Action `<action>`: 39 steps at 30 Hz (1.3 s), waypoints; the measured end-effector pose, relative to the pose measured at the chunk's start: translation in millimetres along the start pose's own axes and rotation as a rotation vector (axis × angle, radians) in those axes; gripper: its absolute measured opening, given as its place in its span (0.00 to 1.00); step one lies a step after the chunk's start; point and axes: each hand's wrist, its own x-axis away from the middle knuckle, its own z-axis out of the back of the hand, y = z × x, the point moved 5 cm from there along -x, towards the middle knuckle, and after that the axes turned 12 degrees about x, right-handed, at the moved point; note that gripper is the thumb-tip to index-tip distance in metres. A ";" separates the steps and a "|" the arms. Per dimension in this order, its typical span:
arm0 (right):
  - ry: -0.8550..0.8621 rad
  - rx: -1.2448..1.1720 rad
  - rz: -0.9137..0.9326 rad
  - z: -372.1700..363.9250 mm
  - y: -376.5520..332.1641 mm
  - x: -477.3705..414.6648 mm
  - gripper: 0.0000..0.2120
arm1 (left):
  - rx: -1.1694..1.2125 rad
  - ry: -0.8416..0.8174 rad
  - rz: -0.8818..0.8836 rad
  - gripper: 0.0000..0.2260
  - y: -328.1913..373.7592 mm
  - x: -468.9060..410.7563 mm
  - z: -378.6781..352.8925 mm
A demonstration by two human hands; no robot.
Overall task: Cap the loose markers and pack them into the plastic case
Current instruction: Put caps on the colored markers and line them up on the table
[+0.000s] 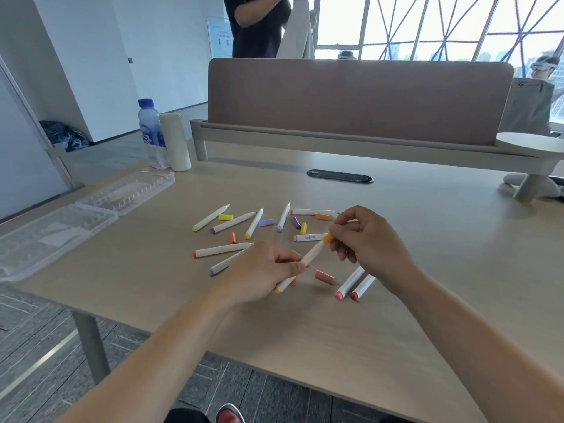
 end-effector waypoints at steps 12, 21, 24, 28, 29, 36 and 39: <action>0.108 -0.015 -0.031 -5.5 10.9 10.1 0.06 | -0.003 0.028 -0.007 0.09 5.8 -1.5 -20.3; 0.156 0.119 -0.170 37.1 27.1 -10.6 0.03 | 0.027 0.091 -0.080 0.10 25.8 -21.4 -28.8; 0.161 0.172 -0.220 46.0 38.3 -14.3 0.03 | 0.067 0.174 -0.098 0.08 23.3 -24.5 -25.3; 0.162 0.238 -0.244 48.5 49.0 -17.3 0.02 | 0.103 0.216 -0.097 0.09 15.9 -26.9 -22.8; 0.160 0.255 -0.245 48.1 50.7 -17.6 0.03 | 0.099 0.222 -0.089 0.09 14.2 -27.8 -22.6; 0.117 0.407 -0.243 45.7 54.8 -21.1 0.07 | 0.120 0.257 -0.076 0.09 10.3 -33.9 -18.4; 0.117 0.427 -0.242 48.7 55.5 -21.3 0.09 | 0.100 0.272 -0.082 0.08 13.7 -36.5 -15.0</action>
